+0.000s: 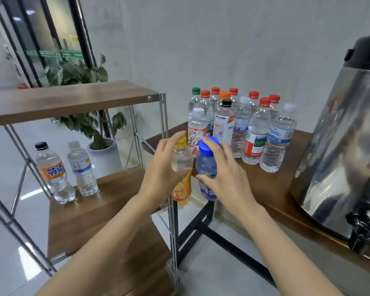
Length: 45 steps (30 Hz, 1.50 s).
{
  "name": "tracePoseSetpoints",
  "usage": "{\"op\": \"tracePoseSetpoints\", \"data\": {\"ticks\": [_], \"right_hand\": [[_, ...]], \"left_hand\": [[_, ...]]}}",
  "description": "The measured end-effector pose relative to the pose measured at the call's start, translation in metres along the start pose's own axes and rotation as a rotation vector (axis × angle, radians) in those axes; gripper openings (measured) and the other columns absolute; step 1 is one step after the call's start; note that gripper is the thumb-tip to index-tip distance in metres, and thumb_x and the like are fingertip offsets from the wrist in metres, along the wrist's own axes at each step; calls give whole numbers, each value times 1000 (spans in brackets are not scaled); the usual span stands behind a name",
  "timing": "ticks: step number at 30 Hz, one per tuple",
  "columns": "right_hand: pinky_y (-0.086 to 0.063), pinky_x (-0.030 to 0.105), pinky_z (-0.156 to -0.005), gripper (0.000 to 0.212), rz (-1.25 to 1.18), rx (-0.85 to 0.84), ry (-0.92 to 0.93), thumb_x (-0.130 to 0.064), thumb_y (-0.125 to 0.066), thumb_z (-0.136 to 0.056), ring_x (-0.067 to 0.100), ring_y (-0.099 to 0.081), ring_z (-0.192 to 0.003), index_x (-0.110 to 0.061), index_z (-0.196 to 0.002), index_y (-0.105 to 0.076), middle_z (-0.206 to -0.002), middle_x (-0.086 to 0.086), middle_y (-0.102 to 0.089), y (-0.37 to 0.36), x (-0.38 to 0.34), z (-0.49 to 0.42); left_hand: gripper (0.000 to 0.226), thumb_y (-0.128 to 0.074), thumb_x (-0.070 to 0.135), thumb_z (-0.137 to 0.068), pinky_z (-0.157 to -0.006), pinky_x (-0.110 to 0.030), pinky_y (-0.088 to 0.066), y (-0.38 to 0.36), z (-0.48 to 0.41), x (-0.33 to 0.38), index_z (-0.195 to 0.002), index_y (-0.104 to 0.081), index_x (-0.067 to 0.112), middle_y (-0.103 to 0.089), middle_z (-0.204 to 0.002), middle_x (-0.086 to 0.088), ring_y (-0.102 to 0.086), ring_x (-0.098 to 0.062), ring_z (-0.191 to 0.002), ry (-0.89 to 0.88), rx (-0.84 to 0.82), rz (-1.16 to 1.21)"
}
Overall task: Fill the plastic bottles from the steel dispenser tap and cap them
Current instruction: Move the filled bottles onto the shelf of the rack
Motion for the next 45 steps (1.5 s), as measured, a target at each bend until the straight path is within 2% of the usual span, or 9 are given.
{"op": "tracePoseSetpoints", "data": {"ticks": [4, 8, 12, 22, 27, 32, 37, 41, 45], "right_hand": [[-59, 37, -77, 92, -142, -74, 22, -13, -82, -77, 24, -56, -115, -43, -141, -23, -143, -6, -31, -44, -35, 3], [-57, 30, -80, 89, -290, -165, 13, -10, -81, -79, 22, -56, -115, -40, -142, -25, -144, -5, -33, -100, -60, 3], [-57, 37, -83, 86, -366, -250, -28, -11, -79, -81, 21, -54, -117, -37, -145, -28, -141, -3, -35, -156, -77, -2], [-53, 39, -97, 87, -516, -373, -86, -4, -80, -79, 16, -53, -119, -32, -146, -31, -139, -1, -38, -269, -70, -32], [-49, 27, -96, 82, -552, -392, -97, -5, -76, -83, 15, -52, -119, -25, -149, -30, -143, 4, -36, -299, -59, -57], [-42, 5, -83, 80, -580, -378, -95, -6, -75, -85, 7, -49, -110, -19, -149, -30, -141, 7, -38, -320, -49, -80], [-49, 29, -98, 80, -573, -373, -37, -3, -75, -85, 17, -53, -117, -15, -150, -30, -138, 12, -40, -337, -47, -99], [-49, 41, -102, 82, -561, -372, -47, 0, -75, -83, 25, -51, -123, -13, -150, -30, -139, 14, -40, -354, -45, -115], [-48, 44, -104, 83, -562, -375, -66, 4, -74, -82, 25, -50, -125, -14, -149, -29, -140, 14, -39, -369, -40, -129]], "left_hand": [[87, -85, 10, -74, -85, 3, -34, 41, 29, -27, -146, -40, 28, -49, -135, 4, -41, 12, -109, 79, 37, -69], [91, -85, 10, -74, -87, -17, -44, 74, 50, -63, -147, -36, 33, -48, -134, 5, -45, 2, -108, 190, 67, -118], [87, -84, 11, -76, -83, -11, -39, 99, 68, -105, -146, -37, 32, -48, -136, 3, -45, 1, -106, 282, 94, -176], [84, -79, 11, -81, -88, -23, -40, 108, 83, -203, -150, -33, 28, -44, -143, -5, -50, -16, -122, 491, 154, -186], [85, -80, 6, -77, -88, -23, -39, 103, 68, -240, -147, -36, 23, -47, -132, -5, -51, -16, -115, 508, 172, -205], [85, -81, 7, -76, -74, -2, -37, 100, 54, -270, -147, -37, 22, -49, -130, -6, -45, -1, -96, 502, 196, -256], [83, -78, 7, -78, -78, -25, -50, 97, 37, -286, -147, -36, 23, -46, -131, -4, -58, -14, -98, 518, 207, -251], [81, -78, 4, -81, -64, 1, -37, 95, 22, -302, -147, -35, 21, -43, -134, -8, -47, -5, -89, 563, 203, -285], [83, -78, 4, -79, -74, -9, -37, 91, 8, -315, -147, -34, 21, -43, -135, -11, -53, -17, -104, 564, 206, -310]]}}
Point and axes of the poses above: each hand's wrist, its own z-axis away from the middle knuckle, its own y-axis out of the back of the hand, x = y × z, the point moved 9 cm from there along -z, towards the middle knuckle
